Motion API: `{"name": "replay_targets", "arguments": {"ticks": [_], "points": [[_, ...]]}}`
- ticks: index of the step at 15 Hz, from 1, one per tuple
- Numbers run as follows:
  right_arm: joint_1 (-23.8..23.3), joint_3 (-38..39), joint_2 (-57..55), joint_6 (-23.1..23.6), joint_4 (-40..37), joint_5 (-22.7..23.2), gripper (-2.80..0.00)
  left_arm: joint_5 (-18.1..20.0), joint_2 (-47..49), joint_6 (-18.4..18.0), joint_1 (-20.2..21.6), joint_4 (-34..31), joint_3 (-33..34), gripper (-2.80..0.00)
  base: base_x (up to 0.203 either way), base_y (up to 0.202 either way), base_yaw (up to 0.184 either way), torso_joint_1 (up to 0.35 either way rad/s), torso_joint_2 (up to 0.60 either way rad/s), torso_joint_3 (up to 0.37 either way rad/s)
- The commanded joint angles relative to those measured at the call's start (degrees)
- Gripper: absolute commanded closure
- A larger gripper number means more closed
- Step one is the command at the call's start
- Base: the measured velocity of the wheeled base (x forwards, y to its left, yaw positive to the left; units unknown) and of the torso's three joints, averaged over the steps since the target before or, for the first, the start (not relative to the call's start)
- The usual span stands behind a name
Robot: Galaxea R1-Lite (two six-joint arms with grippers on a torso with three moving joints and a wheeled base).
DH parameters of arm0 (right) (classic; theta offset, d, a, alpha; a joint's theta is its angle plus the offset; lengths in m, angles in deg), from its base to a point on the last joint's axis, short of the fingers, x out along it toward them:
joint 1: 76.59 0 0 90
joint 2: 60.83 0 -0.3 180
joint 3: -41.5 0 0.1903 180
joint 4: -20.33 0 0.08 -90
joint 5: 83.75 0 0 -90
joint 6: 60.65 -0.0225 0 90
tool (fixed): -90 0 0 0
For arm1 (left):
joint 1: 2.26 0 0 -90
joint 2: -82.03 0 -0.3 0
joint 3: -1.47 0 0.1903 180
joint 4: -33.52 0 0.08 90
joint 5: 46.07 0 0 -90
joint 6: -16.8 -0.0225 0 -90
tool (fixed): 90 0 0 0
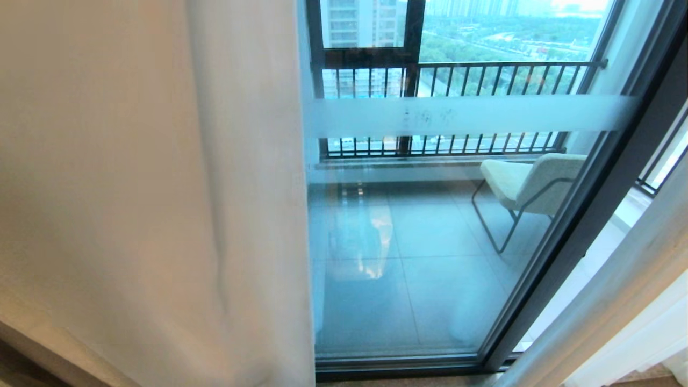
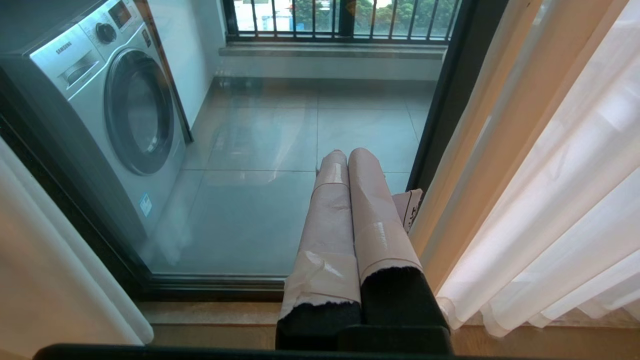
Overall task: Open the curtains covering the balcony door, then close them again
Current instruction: Pull the inner curtains open on both sides
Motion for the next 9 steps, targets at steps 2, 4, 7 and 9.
{"name": "replay_targets", "arguments": {"ticks": [2,4,7,9], "points": [[0.0,0.0,0.0,0.0,0.0,0.0,0.00,0.0,4.7,1.2,4.8,1.5,-3.1,0.00,0.000,0.000,0.000,0.000,0.00,0.000],[0.0,0.0,0.0,0.0,0.0,0.0,0.00,0.0,7.9,2.1,8.2,3.4,-5.0,0.00,0.000,0.000,0.000,0.000,0.00,0.000],[0.0,0.0,0.0,0.0,0.0,0.0,0.00,0.9,12.8,3.3,12.3,6.8,-8.4,0.00,0.000,0.000,0.000,0.000,0.00,0.000],[0.0,0.0,0.0,0.0,0.0,0.0,0.00,4.7,16.0,3.5,15.1,8.4,-11.1,0.00,0.000,0.000,0.000,0.000,0.00,0.000]]}}
